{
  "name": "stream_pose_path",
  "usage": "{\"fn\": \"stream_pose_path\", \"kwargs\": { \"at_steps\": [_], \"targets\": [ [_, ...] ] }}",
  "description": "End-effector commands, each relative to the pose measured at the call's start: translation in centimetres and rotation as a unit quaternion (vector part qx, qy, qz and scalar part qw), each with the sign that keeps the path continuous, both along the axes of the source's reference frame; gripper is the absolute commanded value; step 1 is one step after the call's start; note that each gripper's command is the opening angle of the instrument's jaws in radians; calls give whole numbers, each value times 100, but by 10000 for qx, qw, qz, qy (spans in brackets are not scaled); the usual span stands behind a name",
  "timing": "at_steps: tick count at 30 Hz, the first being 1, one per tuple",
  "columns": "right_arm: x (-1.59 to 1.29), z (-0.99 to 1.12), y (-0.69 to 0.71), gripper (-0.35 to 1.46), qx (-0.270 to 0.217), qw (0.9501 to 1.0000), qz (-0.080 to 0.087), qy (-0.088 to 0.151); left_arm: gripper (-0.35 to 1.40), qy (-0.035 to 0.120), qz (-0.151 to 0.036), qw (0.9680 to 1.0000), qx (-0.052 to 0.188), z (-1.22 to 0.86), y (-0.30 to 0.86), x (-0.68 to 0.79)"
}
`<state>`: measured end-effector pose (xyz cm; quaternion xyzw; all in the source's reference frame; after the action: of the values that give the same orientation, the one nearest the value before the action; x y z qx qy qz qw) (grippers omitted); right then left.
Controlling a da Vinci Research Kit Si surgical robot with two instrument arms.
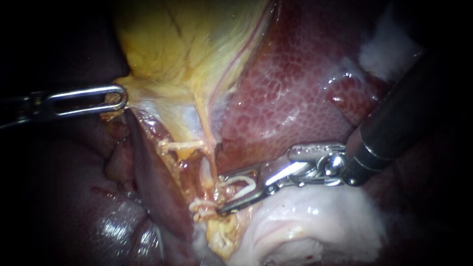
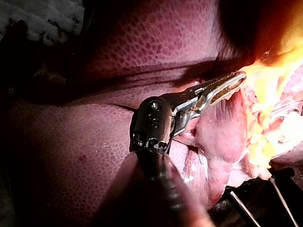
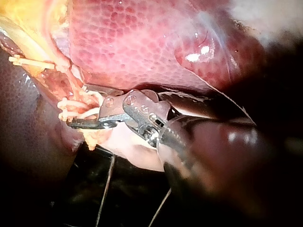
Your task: Clipping first clip right tube
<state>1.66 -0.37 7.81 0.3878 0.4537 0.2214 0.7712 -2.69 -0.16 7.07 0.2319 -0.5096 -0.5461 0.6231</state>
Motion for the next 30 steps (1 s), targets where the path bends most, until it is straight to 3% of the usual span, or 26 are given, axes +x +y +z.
{"fn": "stream_pose_path", "kwargs": {
  "at_steps": [1, 19, 30],
  "targets": [
    [0, 0, 0, 50, -1, 10000, 3, -3, -35, 3, -3, 10000, -3, 0, 0, 0],
    [-5, -2, -1, 50, 9, 10000, -19, 8, -35, 2, -2, 10000, -3, 0, 0, 0],
    [-26, -2, 10, 51, 37, 10000, -32, 19, -35, 1, -1, 10000, -3, 0, 0, 1]
  ]
}}
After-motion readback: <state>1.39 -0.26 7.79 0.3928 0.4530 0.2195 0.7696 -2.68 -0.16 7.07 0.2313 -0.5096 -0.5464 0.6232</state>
